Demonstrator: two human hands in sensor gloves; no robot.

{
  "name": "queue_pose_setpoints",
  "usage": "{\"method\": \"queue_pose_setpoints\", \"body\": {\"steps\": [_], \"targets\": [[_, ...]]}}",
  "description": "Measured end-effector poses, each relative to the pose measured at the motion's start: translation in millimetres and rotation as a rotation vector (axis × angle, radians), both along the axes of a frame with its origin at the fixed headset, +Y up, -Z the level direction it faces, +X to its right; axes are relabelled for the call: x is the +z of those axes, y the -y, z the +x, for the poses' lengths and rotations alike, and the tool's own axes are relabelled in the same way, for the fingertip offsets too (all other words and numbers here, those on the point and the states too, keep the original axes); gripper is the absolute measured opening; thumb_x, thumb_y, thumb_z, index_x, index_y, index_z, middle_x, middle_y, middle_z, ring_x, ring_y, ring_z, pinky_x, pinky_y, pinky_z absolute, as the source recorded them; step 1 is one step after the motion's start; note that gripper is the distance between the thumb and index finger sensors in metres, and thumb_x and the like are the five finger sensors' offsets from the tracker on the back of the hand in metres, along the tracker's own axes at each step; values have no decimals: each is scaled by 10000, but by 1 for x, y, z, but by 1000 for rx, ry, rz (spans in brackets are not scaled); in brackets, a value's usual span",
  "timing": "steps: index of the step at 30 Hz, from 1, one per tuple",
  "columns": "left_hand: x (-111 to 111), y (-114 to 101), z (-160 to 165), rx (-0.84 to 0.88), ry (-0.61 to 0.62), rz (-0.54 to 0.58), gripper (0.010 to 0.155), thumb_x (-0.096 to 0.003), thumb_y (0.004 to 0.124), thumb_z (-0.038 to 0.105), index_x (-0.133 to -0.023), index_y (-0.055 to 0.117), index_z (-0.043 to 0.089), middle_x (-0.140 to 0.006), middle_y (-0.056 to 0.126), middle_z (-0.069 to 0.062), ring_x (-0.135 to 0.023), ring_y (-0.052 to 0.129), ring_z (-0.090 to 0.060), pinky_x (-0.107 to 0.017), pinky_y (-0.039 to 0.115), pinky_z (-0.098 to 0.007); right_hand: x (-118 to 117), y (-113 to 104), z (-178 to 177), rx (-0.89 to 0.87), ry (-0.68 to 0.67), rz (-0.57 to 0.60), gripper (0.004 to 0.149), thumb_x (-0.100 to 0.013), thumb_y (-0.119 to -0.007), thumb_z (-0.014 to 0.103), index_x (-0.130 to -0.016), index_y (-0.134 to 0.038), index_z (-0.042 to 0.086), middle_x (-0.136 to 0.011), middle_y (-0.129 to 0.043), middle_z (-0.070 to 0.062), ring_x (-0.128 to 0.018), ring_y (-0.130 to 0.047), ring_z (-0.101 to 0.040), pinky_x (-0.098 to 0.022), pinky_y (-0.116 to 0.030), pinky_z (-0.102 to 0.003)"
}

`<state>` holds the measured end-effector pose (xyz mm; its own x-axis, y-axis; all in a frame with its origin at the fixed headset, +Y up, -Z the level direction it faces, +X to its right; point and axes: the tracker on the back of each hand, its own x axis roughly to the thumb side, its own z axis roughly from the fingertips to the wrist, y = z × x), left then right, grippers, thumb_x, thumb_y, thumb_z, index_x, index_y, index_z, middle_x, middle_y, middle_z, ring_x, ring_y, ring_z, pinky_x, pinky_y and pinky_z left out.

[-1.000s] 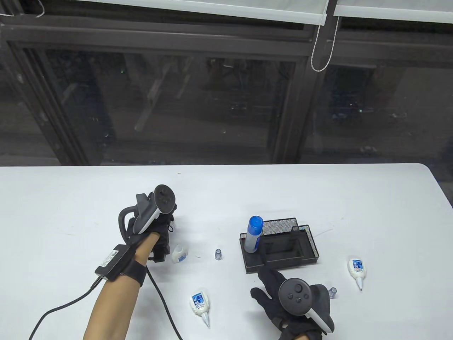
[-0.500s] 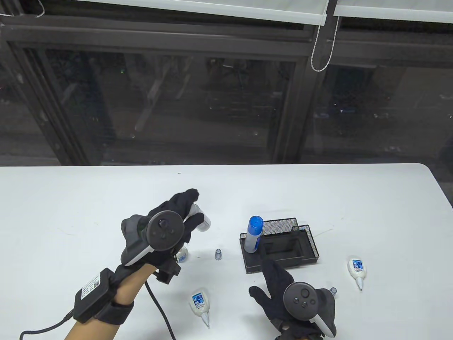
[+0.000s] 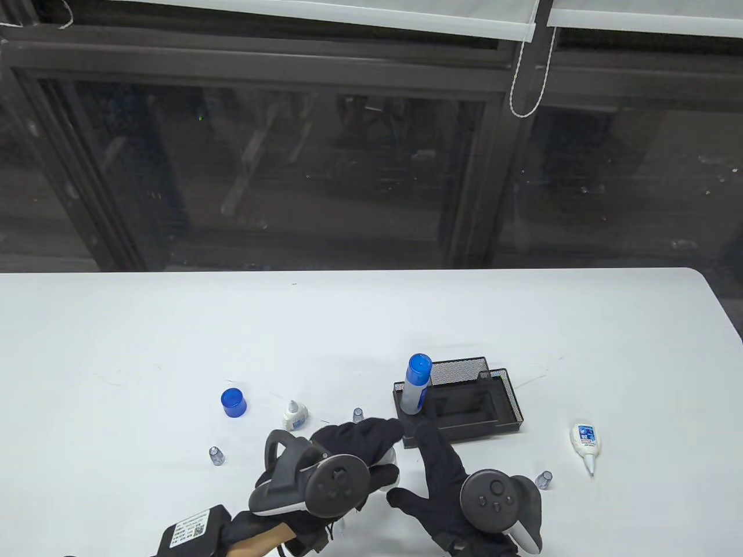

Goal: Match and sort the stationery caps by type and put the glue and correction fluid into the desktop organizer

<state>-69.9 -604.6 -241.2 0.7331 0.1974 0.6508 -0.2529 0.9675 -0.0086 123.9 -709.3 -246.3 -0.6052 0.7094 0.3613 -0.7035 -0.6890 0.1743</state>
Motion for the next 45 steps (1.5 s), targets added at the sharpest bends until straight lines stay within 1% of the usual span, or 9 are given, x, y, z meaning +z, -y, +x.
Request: {"method": "queue_pose_setpoints", "body": {"steps": [5, 13, 16, 20, 25, 29, 32, 38, 45], "targets": [[5, 11, 14, 0, 43, -15, 630, -541, 788, 478, -1096, 617, 232, -1056, 837, -81, -833, 1003, -297, -620, 821, -464, 1, 2, -5, 22, -52, 0, 783, -435, -848, 479, -1072, -510, 175, -1071, -643, -131, -919, -769, -348, -700, -626, -555], [1, 6, 7, 36, 18, -35, 681, -530, 784, 517, -1118, 579, 242, -1082, 813, -61, -877, 980, -259, -639, 801, -475, 3, -4, -3, 10, 2, 38, 713, -439, -873, 469, -1021, -593, 169, -991, -740, -125, -847, -828, -340, -670, -674, -535], [-7, -7, -18, 37, -76, 22, 792, -483, 780, 612, -1141, 547, 238, -1127, 763, -80, -933, 937, -288, -667, 772, -508, 2, -5, 2, -6, 37, 43, 706, -441, -886, 444, -1014, -588, 157, -992, -737, -132, -852, -833, -356, -663, -684, -542], [-29, -27, -70, 162, -226, -19, 782, -503, 754, 622, -1148, 551, 230, -1143, 745, -105, -947, 921, -315, -674, 757, -526, 2, -9, 9, -55, 66, 32, 690, -448, -895, 421, -1021, -584, 192, -1022, -717, -132, -889, -815, -377, -675, -677, -553], [-68, -35, -141, 172, -556, -17, 749, -527, 769, 580, -1150, 552, 225, -1156, 722, -127, -960, 900, -336, -684, 737, -540, 4, -13, 12, -111, 84, 36, 685, -448, -897, 420, -1024, -583, 224, -1023, -723, -122, -892, -810, -380, -675, -674, -556], [-102, -9, -169, 23, -747, -102, 741, -536, 773, 566, -1155, 539, 233, -1172, 692, -132, -976, 878, -347, -695, 718, -547, 4, -13, 15, -123, 98, 40, 686, -448, -899, 411, -1030, -570, 259, -1022, -733, -110, -893, -809, -387, -676, -671, -561], [-130, 31, -177, -203, -845, -275, 745, -537, 765, 570, -1161, 526, 240, -1184, 681, -121, -990, 865, -359, -704, 708, -552, 3, -12, 16, -132, 98, 31, 685, -447, -899, 413, -1030, -572, 262, -1018, -739, -107, -889, -811, -389, -674, -671, -562], [-160, 91, -177, -461, -898, -426, 752, -505, 784, 590, -1143, 554, 266, -1172, 703, -93, -979, 883, -337, -696, 723, -544, 2, -9, 17, -125, 104, 17, 672, -437, -898, 442, -1020, -616, 260, -1009, -761, -124, -878, -824, -398, -667, -676, -569], [-174, 120, -176, -471, -907, -494, 778, -497, 783, 598, -1153, 524, 269, -1183, 678, -101, -976, 885, -345, -695, 728, -539, 0, -7, 18, -126, 116, 2, 674, -441, -895, 441, -1023, -612, 251, -1010, -758, -128, -877, -824, -399, -666, -677, -568]]}}
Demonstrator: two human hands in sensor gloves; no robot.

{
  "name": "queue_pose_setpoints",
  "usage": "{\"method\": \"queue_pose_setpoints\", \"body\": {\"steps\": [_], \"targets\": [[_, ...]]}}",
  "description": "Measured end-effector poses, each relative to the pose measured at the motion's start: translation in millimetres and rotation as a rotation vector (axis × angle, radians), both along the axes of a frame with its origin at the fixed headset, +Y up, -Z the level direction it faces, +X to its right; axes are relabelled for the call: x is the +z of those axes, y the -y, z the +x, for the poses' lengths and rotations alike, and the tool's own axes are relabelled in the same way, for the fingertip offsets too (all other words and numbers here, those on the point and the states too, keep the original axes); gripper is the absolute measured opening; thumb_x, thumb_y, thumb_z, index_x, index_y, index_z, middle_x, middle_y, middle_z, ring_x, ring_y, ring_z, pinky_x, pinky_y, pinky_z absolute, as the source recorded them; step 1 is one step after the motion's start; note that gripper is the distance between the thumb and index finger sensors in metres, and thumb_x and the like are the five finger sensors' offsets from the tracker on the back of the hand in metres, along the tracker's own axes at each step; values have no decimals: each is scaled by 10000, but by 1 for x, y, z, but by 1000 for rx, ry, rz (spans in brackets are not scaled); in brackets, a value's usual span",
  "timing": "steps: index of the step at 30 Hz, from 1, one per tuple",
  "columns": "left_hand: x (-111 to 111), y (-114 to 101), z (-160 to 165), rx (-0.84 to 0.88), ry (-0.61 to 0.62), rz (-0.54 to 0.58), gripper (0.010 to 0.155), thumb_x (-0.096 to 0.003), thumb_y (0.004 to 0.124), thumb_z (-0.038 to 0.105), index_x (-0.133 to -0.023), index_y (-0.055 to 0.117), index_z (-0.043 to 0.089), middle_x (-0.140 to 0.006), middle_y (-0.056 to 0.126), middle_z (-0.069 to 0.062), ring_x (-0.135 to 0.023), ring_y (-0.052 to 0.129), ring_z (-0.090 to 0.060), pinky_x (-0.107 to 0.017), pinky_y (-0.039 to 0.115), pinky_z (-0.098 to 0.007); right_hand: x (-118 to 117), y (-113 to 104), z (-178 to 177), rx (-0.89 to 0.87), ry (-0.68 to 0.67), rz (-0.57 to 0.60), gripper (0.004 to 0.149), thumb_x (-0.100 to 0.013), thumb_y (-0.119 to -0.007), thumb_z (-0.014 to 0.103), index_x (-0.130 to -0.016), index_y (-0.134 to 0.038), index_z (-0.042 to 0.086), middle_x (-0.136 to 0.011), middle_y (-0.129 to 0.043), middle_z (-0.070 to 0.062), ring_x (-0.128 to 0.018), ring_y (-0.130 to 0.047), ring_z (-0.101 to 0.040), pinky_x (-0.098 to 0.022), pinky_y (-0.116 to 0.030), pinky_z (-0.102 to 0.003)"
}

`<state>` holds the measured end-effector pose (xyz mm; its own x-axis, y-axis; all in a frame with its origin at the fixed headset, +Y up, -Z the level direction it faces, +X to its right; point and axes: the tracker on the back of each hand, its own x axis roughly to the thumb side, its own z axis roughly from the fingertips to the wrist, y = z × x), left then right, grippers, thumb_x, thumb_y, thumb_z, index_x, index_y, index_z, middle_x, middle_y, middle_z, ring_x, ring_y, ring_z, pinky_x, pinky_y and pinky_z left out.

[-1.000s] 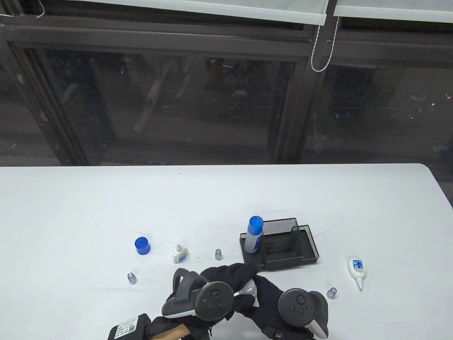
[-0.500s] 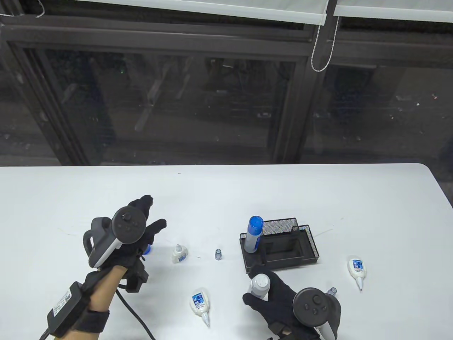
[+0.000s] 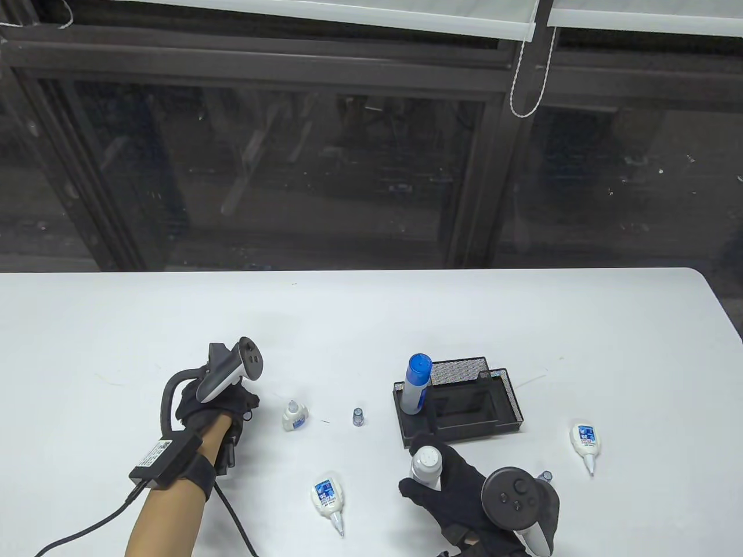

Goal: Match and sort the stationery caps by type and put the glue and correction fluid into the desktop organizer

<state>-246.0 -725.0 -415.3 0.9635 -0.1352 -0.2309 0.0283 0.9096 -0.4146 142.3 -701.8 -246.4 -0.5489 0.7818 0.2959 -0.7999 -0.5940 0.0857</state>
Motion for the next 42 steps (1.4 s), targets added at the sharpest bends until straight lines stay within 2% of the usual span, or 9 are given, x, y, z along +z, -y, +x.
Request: {"method": "queue_pose_setpoints", "body": {"steps": [7, 9, 12, 18, 22, 26, 29, 33, 42], "targets": [[0, 10, -1, -37, -4, 15, 631, -531, 807, 470, -1096, 617, 263, -1107, 773, -71, -887, 957, -250, -662, 774, -483, -2, 2, 1, -13, -6, -28, 678, -442, -891, 441, -1026, -607, 247, -1011, -757, -127, -878, -823, -398, -667, -676, -568], [3, 1, -1, -34, 6, 54, 632, -534, 798, 471, -1099, 611, 258, -1107, 769, -72, -888, 953, -248, -666, 769, -483, -3, 3, 1, -42, -14, -46, 678, -446, -889, 442, -1027, -604, 243, -1011, -755, -129, -877, -822, -400, -667, -676, -567], [14, -31, 4, 64, 55, 195, 635, -535, 795, 475, -1103, 607, 259, -1110, 765, -76, -887, 952, -246, -664, 772, -480, -3, 3, 1, -38, -7, -51, 677, -446, -890, 441, -1027, -607, 236, -1008, -757, -131, -874, -825, -400, -665, -677, -568], [67, -111, 36, 487, 302, 468, 637, -539, 792, 476, -1105, 609, 248, -1110, 766, -83, -890, 954, -246, -659, 780, -482, -1, 3, -6, -7, -32, -58, 693, -451, -880, 421, -1037, -595, 187, -1008, -753, -149, -876, -822, -411, -663, -676, -574], [105, -133, 64, 784, 524, 517, 638, -537, 795, 481, -1103, 621, 245, -1102, 783, -83, -876, 968, -246, -648, 793, -480, 1, 3, -10, -14, -50, -62, 695, -450, -878, 430, -1037, -600, 180, -999, -764, -148, -864, -834, -407, -656, -685, -569], [140, -138, 100, 948, 695, 501, 635, -537, 793, 487, -1102, 630, 246, -1099, 792, -80, -858, 981, -239, -637, 804, -470, 2, 3, -14, -4, -65, -59, 696, -450, -876, 436, -1037, -603, 181, -998, -767, -145, -862, -837, -404, -655, -688, -566], [161, -133, 129, 879, 811, 500, 635, -537, 792, 495, -1102, 630, 255, -1098, 794, -73, -845, 989, -227, -631, 810, -462, 3, 3, -15, -4, -69, -58, 695, -450, -876, 438, -1037, -605, 183, -997, -769, -142, -863, -837, -401, -656, -688, -564], [177, -126, 149, 690, 833, 612, 636, -533, 788, 509, -1099, 636, 262, -1094, 804, -62, -838, 994, -215, -627, 817, -456, 3, 4, -17, 15, -72, -55, 697, -445, -879, 436, -1036, -610, 182, -994, -773, -143, -859, -839, -403, -654, -687, -566], [186, -121, 174, 572, 908, 641, 585, -559, 746, 497, -1097, 640, 293, -1120, 788, -44, -899, 964, -260, -650, 796, -484, 5, 5, -27, 78, -107, -54, 697, -442, -879, 443, -1033, -620, 182, -987, -783, -137, -851, -848, -396, -651, -693, -560]]}}
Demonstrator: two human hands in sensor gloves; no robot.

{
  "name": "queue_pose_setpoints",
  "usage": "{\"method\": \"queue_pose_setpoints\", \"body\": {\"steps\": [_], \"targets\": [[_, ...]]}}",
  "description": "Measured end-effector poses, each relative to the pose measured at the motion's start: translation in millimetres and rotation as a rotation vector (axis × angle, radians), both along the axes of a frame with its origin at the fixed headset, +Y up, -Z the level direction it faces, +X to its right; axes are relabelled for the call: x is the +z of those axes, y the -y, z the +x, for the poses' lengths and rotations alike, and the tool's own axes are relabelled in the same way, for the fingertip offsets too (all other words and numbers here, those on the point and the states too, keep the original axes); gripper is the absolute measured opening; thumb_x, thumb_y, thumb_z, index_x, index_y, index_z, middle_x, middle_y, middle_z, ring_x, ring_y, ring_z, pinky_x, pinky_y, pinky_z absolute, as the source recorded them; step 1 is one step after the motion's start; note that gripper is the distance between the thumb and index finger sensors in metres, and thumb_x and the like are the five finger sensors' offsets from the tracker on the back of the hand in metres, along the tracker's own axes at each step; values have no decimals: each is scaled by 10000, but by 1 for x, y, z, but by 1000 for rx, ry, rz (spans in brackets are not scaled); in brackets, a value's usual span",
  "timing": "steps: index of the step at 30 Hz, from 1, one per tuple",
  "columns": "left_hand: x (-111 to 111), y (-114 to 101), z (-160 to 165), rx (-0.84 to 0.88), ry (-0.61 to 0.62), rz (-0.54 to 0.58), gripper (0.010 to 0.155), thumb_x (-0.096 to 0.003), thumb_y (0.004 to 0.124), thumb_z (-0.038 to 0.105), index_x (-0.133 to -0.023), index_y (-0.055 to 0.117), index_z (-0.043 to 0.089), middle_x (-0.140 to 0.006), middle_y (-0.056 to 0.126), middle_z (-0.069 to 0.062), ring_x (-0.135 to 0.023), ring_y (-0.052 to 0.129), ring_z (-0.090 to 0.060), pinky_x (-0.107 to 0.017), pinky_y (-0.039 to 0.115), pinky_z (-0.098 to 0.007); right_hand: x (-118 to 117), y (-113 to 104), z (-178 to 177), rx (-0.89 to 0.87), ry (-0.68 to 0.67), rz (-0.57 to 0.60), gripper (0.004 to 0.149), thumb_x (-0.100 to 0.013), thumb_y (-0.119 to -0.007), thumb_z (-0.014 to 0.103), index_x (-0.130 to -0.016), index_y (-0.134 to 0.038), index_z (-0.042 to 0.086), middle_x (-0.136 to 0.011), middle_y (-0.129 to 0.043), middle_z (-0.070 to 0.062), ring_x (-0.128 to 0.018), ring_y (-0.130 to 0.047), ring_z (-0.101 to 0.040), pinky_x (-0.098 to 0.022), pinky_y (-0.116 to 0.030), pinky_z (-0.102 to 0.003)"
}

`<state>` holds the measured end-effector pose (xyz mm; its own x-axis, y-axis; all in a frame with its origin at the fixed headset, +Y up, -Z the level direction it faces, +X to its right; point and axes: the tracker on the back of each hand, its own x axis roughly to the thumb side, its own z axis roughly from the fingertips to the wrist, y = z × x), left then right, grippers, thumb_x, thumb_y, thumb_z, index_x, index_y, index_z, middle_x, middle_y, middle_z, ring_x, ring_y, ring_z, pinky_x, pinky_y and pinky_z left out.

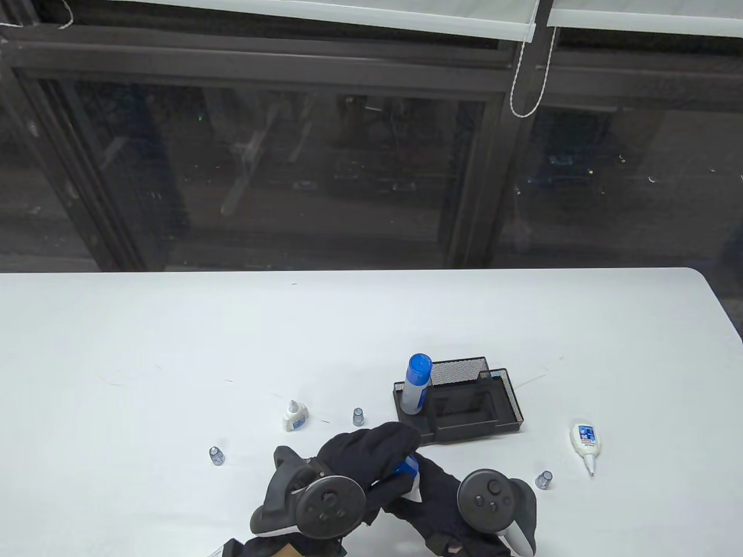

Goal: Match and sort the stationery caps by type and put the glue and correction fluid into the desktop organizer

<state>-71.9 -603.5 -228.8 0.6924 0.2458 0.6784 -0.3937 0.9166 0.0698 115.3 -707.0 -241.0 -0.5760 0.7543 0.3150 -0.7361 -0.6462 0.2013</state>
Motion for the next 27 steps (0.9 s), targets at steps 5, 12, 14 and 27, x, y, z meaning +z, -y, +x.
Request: {"method": "queue_pose_setpoints", "body": {"steps": [5, 12, 14, 27], "targets": [[3, 8, 8, -25, -3, 33, 593, -542, 760, 525, -1081, 654, 303, -1102, 801, -31, -897, 962, -250, -650, 796, -481, 0, 1, -4, -26, -36, -14, 696, -438, -884, 441, -1030, -625, 183, -986, -787, -133, -849, -851, -395, -652, -694, -560], [-3, 6, 5, -18, 199, -157, 655, -592, 731, 351, -1173, 455, 230, -1239, 568, -114, -1096, 769, -356, -729, 719, -554, 0, 2, -3, -51, -66, -17, 693, -438, -887, 441, -1031, -628, 190, -988, -789, -120, -856, -849, -384, -659, -691, -555], [-4, 8, 1, 39, 119, -123, 734, -557, 760, 496, -1176, 467, 231, -1226, 596, -128, -1064, 807, -350, -717, 727, -546, 0, 2, -4, -65, -64, -12, 697, -435, -883, 446, -1031, -625, 192, -990, -786, -118, -857, -848, -382, -659, -691, -553], [-2, 9, -4, 146, -38, -75, 651, -499, 805, 574, -1067, 677, 281, -1036, 835, -60, -812, 995, -240, -616, 819, -459, 1, 1, -2, -66, -55, 11, 695, -433, -887, 447, -1027, -633, 190, -981, -796, -116, -846, -855, -382, -656, -695, -551]]}}
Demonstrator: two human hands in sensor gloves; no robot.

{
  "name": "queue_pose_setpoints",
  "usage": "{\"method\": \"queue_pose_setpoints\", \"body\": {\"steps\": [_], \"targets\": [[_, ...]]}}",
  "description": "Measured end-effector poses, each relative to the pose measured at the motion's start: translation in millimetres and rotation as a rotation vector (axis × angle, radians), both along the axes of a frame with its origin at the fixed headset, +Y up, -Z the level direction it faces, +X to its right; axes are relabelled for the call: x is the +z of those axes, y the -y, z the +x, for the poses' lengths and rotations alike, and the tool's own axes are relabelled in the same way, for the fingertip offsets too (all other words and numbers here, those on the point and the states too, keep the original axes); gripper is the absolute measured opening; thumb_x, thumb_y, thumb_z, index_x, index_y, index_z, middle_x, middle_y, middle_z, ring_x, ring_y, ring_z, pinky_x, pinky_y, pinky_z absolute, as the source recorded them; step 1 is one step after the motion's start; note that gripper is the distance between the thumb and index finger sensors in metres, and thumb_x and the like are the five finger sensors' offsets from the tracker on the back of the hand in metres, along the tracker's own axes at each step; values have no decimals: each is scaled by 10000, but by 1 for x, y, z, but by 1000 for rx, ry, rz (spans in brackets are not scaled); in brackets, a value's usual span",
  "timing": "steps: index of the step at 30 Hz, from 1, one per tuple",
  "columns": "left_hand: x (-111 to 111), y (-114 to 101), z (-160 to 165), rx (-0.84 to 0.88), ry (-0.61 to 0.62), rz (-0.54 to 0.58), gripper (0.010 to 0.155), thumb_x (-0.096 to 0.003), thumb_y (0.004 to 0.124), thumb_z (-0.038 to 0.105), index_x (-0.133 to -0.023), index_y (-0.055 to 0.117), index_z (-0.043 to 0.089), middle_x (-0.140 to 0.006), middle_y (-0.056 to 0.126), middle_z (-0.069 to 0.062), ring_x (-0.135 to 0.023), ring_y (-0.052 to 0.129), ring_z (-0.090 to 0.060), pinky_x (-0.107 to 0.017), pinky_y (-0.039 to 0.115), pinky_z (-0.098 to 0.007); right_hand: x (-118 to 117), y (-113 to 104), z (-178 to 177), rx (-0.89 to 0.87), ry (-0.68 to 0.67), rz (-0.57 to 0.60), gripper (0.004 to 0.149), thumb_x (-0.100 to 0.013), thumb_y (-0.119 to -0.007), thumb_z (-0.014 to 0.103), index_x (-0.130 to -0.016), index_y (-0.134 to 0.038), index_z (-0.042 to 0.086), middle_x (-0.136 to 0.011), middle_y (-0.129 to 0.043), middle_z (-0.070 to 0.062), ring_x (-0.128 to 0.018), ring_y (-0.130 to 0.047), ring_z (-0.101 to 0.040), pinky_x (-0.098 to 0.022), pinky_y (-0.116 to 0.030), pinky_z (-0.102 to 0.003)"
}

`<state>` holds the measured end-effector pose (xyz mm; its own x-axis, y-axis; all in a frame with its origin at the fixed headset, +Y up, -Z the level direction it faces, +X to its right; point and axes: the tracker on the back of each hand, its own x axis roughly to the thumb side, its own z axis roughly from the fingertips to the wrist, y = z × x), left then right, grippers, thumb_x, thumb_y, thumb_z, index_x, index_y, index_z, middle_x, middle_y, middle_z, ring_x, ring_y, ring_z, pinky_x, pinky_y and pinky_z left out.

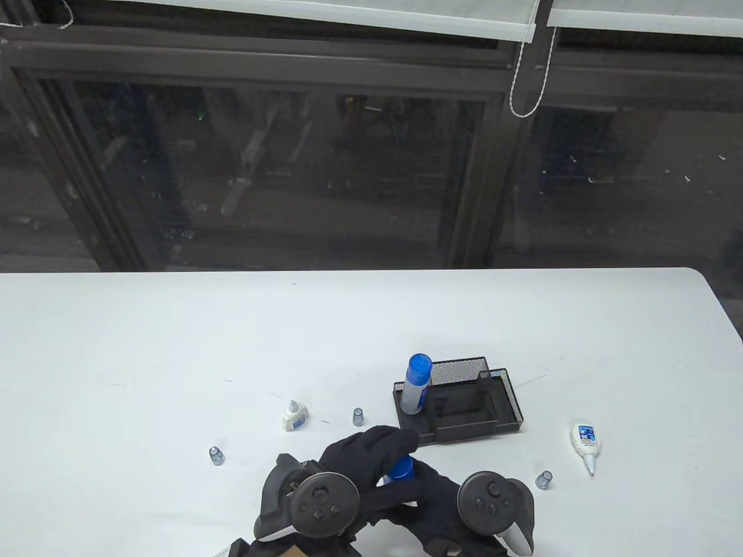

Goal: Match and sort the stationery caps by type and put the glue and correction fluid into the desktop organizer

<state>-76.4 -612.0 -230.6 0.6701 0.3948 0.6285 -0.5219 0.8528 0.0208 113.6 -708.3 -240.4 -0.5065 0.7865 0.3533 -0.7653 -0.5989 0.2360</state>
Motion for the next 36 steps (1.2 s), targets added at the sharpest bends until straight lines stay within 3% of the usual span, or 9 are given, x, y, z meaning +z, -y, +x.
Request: {"method": "queue_pose_setpoints", "body": {"steps": [5, 12, 17, 19, 22, 25, 29, 33, 36], "targets": [[-2, -4, 6, -143, 265, -119, 649, -595, 726, 355, -1172, 471, 201, -1221, 578, -152, -1066, 800, -379, -714, 736, -546, -1, 1, 1, -4, -4, -3, 694, -432, -887, 443, -1026, -633, 190, -983, -792, -117, -851, -852, -381, -658, -692, -552], [3, -2, 1, -74, -10, 72, 714, -501, 767, 612, -1100, 627, 250, -1047, 818, -59, -812, 989, -211, -623, 816, -457, -1, 2, 1, 6, 2, 6, 695, -432, -886, 445, -1026, -632, 193, -983, -793, -117, -852, -852, -376, -657, -694, -549], [4, -8, 8, -282, 256, -84, 644, -605, 686, 320, -1184, 440, 179, -1237, 512, -189, -1108, 731, -401, -720, 720, -581, -1, 3, -1, 33, -4, 11, 695, -431, -888, 440, -1026, -633, 188, -983, -793, -117, -851, -852, -380, -657, -693, -553], [4, -3, 7, -255, 197, -44, 705, -605, 684, 426, -1197, 393, 176, -1252, 447, -205, -1137, 651, -427, -731, 687, -598, -1, 2, -1, 24, -1, 8, 694, -433, -886, 443, -1027, -630, 193, -986, -790, -115, -854, -851, -378, -659, -691, -551], [5, 2, 6, -171, -16, 101, 842, -499, 699, 679, -1159, 504, 194, -1150, 670, -132, -926, 906, -273, -657, 782, -496, -1, 2, 0, 15, 5, 10, 696, -432, -886, 445, -1027, -631, 191, -984, -794, -116, -852, -854, -381, -655, -697, -552], [7, 0, 7, -161, -11, 96, 680, -534, 710, 616, -1099, 627, 247, -1037, 808, -82, -739, 996, -193, -596, 835, -444, -1, 1, 1, 16, 13, 16, 697, -430, -890, 440, -1027, -632, 191, -987, -791, -116, -857, -850, -383, -659, -693, -554], [6, -3, 12, -280, 211, -68, 617, -608, 678, 349, -1177, 468, 239, -1232, 544, -175, -1077, 775, -404, -703, 747, -555, -2, 3, 1, 43, 18, 17, 692, -432, -891, 437, -1025, -635, 189, -985, -793, -118, -855, -853, -381, -659, -693, -550], [9, 8, 15, -212, -48, 115, 848, -507, 705, 659, -1175, 463, 195, -1178, 613, -169, -955, 870, -301, -670, 764, -507, -2, 3, 0, 20, 8, 8, 695, -434, -887, 443, -1028, -628, 193, -989, -789, -112, -858, -851, -375, -664, -691, -546], [13, 8, 19, -228, -85, 166, 680, -551, 664, 631, -1096, 610, 228, -1023, 801, -84, -745, 997, -199, -584, 837, -437, -1, 2, 0, 30, 16, 22, 695, -429, -892, 439, -1026, -636, 190, -986, -793, -115, -856, -851, -380, -661, -692, -550]]}}
